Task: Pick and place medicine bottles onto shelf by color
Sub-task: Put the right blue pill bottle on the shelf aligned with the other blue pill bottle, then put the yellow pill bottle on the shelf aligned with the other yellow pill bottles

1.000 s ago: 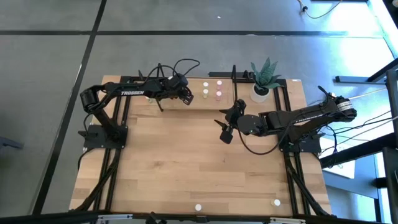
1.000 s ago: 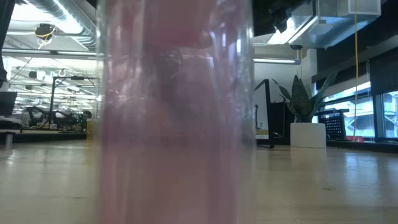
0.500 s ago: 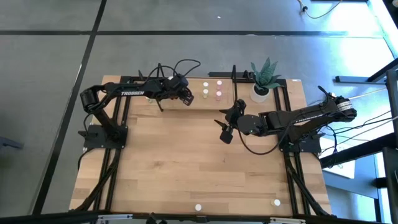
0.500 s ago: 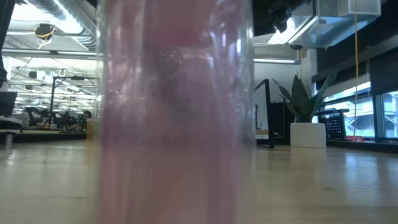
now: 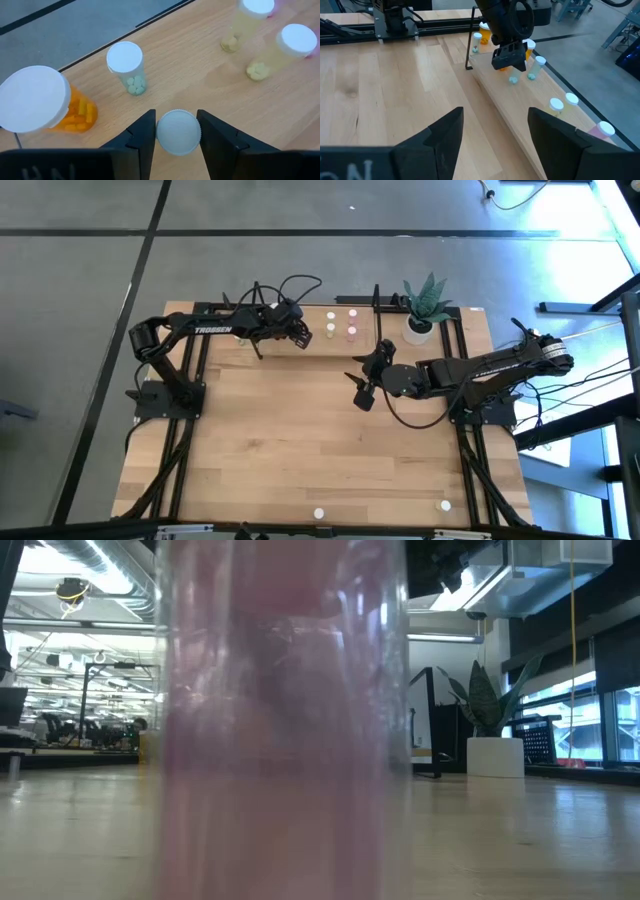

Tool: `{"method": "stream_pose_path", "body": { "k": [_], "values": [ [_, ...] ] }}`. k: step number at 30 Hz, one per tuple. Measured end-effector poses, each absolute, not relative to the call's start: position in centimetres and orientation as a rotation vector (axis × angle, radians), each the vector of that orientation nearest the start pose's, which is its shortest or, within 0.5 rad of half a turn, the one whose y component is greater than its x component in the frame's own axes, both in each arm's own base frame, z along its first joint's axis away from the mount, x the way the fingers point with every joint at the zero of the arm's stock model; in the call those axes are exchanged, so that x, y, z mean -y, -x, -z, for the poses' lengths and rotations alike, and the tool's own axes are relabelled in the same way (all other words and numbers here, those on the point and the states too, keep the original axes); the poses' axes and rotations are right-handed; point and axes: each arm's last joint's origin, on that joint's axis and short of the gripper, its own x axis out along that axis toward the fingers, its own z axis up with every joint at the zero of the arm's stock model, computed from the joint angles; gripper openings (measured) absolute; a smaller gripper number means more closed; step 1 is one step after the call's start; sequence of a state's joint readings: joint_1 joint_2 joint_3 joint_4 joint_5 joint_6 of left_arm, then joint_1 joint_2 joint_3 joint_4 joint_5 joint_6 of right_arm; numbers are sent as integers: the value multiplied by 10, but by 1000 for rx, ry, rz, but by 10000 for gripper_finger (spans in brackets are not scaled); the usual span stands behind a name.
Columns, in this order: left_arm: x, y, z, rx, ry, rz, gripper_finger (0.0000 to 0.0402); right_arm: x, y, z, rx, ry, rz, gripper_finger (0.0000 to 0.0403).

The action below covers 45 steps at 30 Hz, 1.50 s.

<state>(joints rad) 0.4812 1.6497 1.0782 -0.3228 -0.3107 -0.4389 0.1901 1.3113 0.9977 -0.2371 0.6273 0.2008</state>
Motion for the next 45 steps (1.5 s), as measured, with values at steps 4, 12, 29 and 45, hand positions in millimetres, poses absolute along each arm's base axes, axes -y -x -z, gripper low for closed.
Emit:
{"method": "stream_pose_path", "body": {
  "k": [4, 12, 29, 45],
  "values": [
    [-165, -297, -211, -735, 465, -927, 132, -36, -280, -292, -463, 27, 474, 224],
    [-165, -296, -210, -741, 461, -928, 177, -36, -280, -293, -463, 27, 474, 224],
    [-161, -293, -224, -705, 443, -909, 201, -37, -280, -293, -463, 27, 474, 224],
    [-102, -271, -301, -542, 212, -705, 201, -37, -280, -293, -463, 27, 473, 224]
  ]
}}
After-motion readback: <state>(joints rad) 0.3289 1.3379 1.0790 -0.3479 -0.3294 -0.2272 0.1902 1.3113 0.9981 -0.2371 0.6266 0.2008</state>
